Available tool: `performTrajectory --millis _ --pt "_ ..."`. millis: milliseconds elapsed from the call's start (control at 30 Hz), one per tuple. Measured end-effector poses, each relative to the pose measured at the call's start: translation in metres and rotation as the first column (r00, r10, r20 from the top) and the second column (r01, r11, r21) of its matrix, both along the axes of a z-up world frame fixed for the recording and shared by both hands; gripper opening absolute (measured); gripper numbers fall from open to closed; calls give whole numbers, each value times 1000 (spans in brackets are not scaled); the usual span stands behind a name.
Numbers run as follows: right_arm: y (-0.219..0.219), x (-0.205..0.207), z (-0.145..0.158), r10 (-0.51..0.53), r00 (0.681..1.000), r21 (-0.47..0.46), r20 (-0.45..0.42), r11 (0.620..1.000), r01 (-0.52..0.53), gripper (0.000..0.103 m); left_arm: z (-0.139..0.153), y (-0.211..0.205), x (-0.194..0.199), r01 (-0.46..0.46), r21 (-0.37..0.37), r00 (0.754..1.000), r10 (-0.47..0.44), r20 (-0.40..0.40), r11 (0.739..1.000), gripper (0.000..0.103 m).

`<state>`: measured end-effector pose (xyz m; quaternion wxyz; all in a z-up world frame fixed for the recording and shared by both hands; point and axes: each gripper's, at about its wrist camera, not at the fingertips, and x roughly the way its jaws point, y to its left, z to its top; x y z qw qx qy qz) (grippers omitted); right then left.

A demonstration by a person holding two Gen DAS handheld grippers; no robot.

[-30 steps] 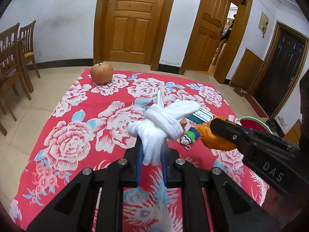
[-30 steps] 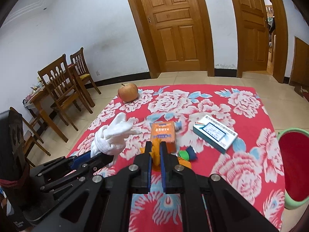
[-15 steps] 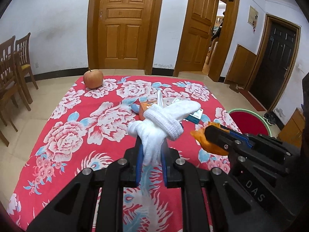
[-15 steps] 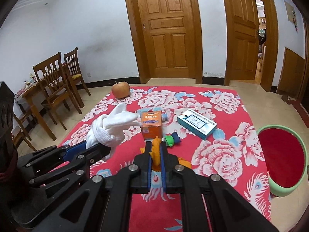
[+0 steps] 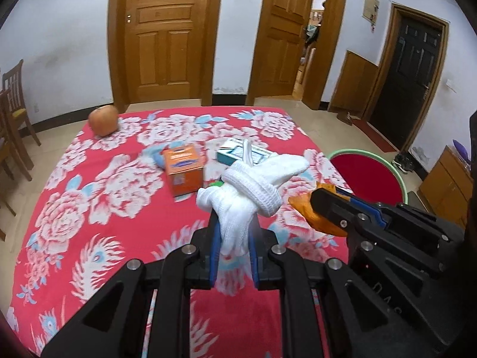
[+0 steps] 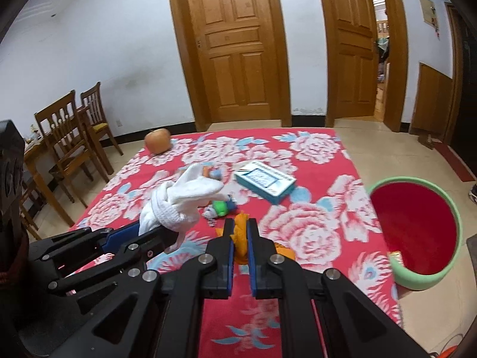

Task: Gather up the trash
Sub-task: 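Carry the white socks and orange item over the red basin, then open both tools to drop the socks and orange item into the basin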

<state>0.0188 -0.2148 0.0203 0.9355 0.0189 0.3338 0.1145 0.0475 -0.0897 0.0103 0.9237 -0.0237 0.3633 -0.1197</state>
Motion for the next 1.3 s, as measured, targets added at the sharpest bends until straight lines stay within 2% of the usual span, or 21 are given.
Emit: performTrajectory --millis 167,367,633,1033,1300 --pt "-25 2 0 -49 999 11 -1 999 49 9 2 -28 4 48 30 998 -49 25 998 16" --pt "-57 2 -1 -110 994 20 -4 994 110 9 3 -56 11 96 25 995 -97 34 995 16" --pt "-79 2 -3 -151 988 -3 -12 989 151 9 -3 -79 20 145 13 989 -145 14 989 16" --pt "-127 11 -5 -214 976 21 -22 976 215 9 -2 -132 40 216 56 976 -216 -4 975 16" --pt "-171 26 -3 -278 960 12 -25 960 279 9 -7 -181 67 284 18 959 -283 -36 959 16"
